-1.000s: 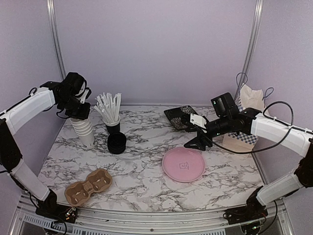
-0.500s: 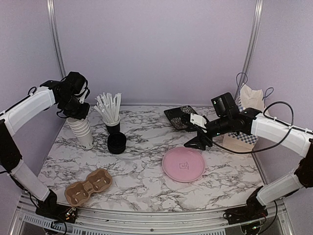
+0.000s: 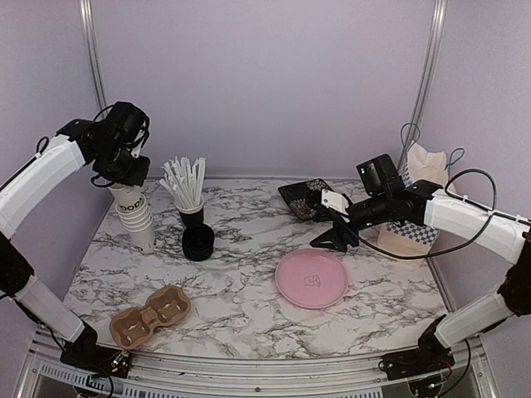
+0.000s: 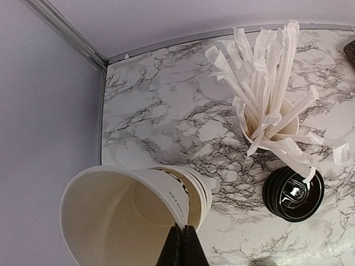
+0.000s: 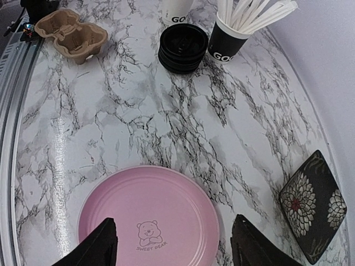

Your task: Pack the takeout coffee

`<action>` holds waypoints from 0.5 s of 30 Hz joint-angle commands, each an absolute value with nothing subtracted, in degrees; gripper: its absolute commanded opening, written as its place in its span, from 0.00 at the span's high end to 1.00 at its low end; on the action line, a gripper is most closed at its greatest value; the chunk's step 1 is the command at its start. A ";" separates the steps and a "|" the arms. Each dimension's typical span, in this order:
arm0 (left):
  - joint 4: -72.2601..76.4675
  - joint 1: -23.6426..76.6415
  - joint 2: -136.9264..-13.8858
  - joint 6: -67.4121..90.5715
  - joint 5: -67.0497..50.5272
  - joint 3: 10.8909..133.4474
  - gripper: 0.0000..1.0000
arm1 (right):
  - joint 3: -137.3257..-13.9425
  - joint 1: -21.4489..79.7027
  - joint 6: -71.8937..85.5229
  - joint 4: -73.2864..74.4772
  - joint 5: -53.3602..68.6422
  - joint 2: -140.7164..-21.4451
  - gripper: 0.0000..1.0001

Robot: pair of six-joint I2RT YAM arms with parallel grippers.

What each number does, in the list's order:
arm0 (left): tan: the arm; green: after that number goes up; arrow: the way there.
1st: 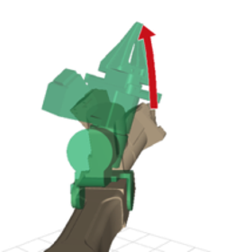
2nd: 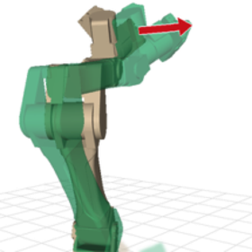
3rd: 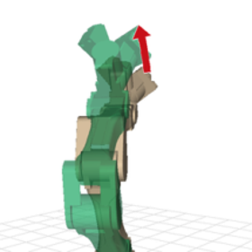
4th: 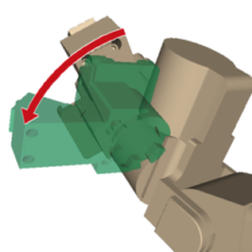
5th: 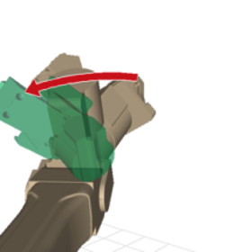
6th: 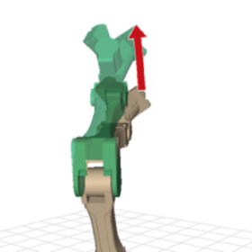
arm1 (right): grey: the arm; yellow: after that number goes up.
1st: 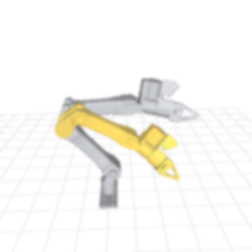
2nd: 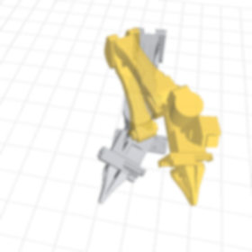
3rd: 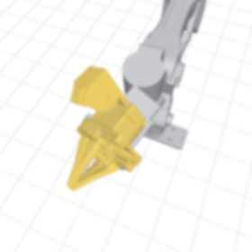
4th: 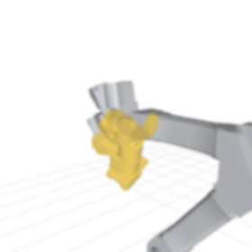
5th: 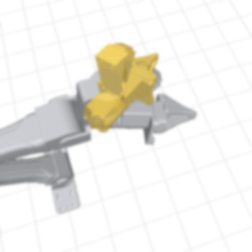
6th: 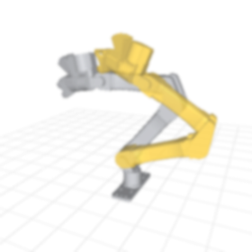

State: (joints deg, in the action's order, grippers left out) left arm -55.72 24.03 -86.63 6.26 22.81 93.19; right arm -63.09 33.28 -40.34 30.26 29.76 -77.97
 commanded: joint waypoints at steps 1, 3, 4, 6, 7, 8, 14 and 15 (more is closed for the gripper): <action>-58.42 24.88 -80.20 8.18 23.10 97.87 1.00 | -63.69 33.71 -40.70 30.22 30.66 -77.63 0.33; -59.21 25.93 -77.53 8.45 23.75 100.37 1.00 | -62.12 35.07 -42.11 29.95 28.21 -78.33 0.34; -59.45 26.55 -76.51 8.52 23.77 102.06 1.00 | -61.65 36.16 -43.09 30.22 26.78 -78.89 0.35; -59.58 27.72 -74.71 8.50 22.15 104.54 1.00 | -60.77 39.93 -44.78 30.88 24.00 -80.50 0.37; -59.49 28.45 -73.95 8.45 19.72 105.73 1.00 | -60.26 41.62 -45.54 31.03 22.96 -81.39 0.38; -59.36 29.20 -73.46 8.57 16.97 106.79 1.00 | -59.81 43.51 -46.06 31.03 22.00 -82.25 0.38; -58.84 37.73 -73.80 7.64 4.66 109.07 1.00 | -58.05 52.59 -48.08 30.51 20.13 -87.43 0.41; -58.86 39.25 -74.25 7.00 3.67 108.66 1.00 | -57.83 53.77 -48.23 30.39 19.68 -88.59 0.41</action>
